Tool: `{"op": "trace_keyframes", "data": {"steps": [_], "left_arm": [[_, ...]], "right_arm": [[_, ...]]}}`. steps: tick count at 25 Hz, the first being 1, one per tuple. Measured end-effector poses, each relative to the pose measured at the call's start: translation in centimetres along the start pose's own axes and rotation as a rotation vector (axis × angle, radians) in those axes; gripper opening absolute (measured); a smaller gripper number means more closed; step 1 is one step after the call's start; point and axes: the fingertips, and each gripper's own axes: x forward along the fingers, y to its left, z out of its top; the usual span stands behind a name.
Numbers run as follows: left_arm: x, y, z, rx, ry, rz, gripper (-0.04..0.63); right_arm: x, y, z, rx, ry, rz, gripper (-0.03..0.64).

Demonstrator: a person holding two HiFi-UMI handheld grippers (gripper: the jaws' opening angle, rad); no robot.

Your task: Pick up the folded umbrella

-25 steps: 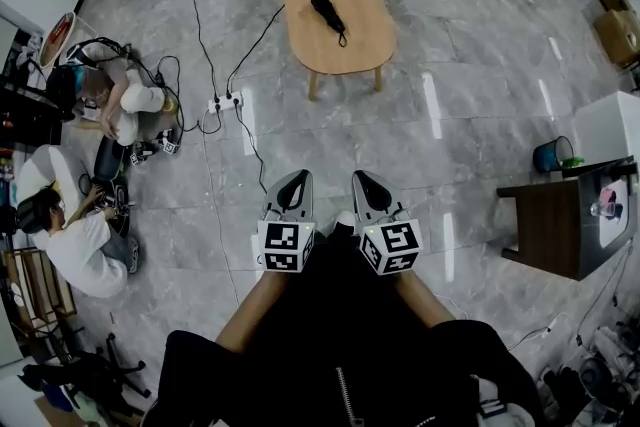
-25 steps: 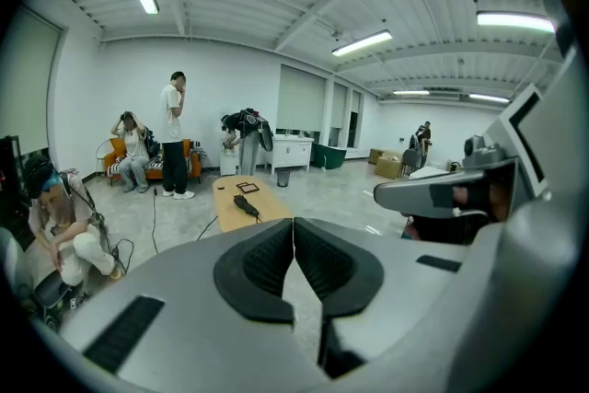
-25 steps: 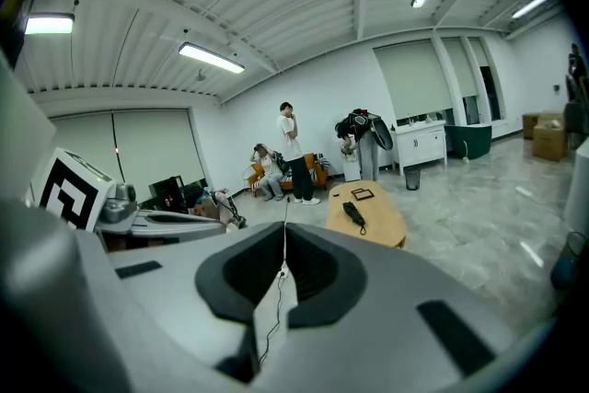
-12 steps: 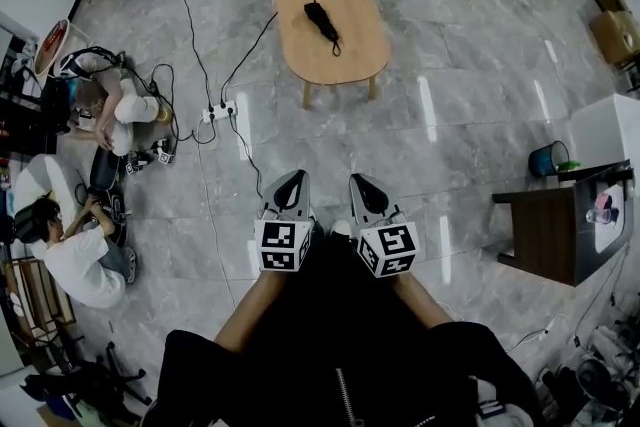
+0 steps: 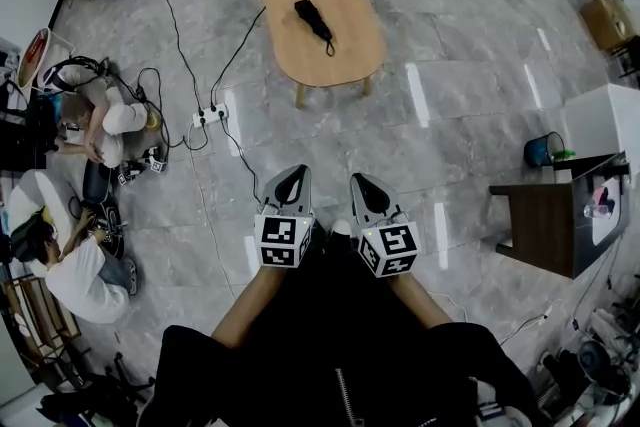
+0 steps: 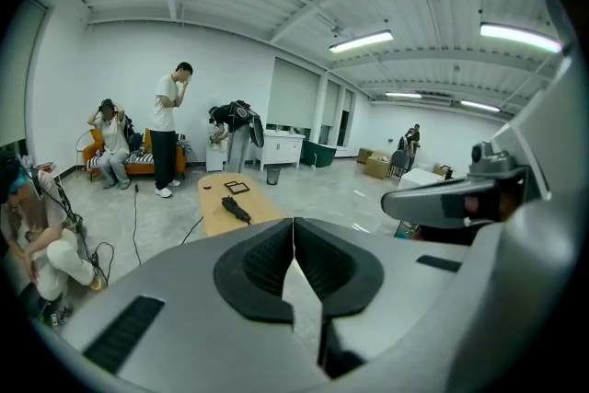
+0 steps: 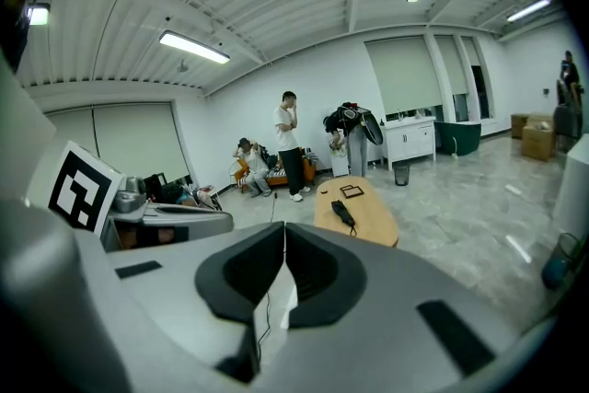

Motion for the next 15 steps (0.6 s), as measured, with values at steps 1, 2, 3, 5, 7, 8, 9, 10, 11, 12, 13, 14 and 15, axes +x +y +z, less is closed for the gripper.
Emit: {"op": "trace_keyframes", "data": {"steps": [1, 2, 3, 5, 7, 8, 9, 10, 11, 12, 13, 14, 15], "left_arm": [[0.2, 0.4, 0.1, 0.001, 0.0, -0.006, 0.015], [0.5, 0.9, 0.3, 0.0, 0.0, -0.011, 0.015], [0.7, 1.4, 0.4, -0.001, 0.001, -0.015, 0.015], [1.0, 2.4, 0.6, -0.004, 0.003, -0.025, 0.015], [1.4, 3.3, 0.9, -0.005, 0.002, -0.034, 0.015], [1.6, 3.7, 1.1, -0.005, 0.001, -0.039, 0.015], [1.7, 4.0, 1.2, -0.004, -0.001, -0.044, 0.015], [1.8, 4.4, 1.3, -0.003, -0.002, -0.049, 0.015], [1.9, 4.6, 1.4, -0.001, -0.002, -0.054, 0.015], [1.9, 4.9, 1.4, 0.002, -0.001, -0.06, 0.015], [1.9, 5.3, 1.5, 0.003, -0.001, -0.064, 0.015], [1.9, 5.7, 1.6, 0.005, -0.002, -0.067, 0.015], [1.9, 6.1, 1.7, 0.007, -0.004, -0.068, 0.015]], "right_arm": [[0.5, 0.2, 0.2, 0.0, -0.001, -0.003, 0.012], [1.1, 0.4, 0.4, -0.001, -0.001, -0.005, 0.012], [1.6, 0.7, 0.6, -0.004, -0.001, -0.008, 0.012], [2.5, 1.1, 0.9, -0.011, 0.002, -0.016, 0.012], [3.3, 1.3, 1.2, -0.014, 0.003, -0.026, 0.012], [3.7, 1.4, 1.4, -0.014, 0.002, -0.03, 0.012], [4.1, 1.6, 1.5, -0.013, 0.001, -0.034, 0.012], [4.5, 1.7, 1.7, -0.011, -0.001, -0.038, 0.012], [4.8, 1.9, 1.8, -0.01, -0.002, -0.043, 0.012], [5.1, 2.1, 1.8, -0.008, -0.003, -0.047, 0.012], [5.4, 2.4, 1.9, -0.007, -0.002, -0.05, 0.012], [5.7, 2.7, 1.9, -0.006, -0.002, -0.053, 0.012], [6.0, 3.1, 2.0, -0.006, -0.001, -0.054, 0.012]]}}
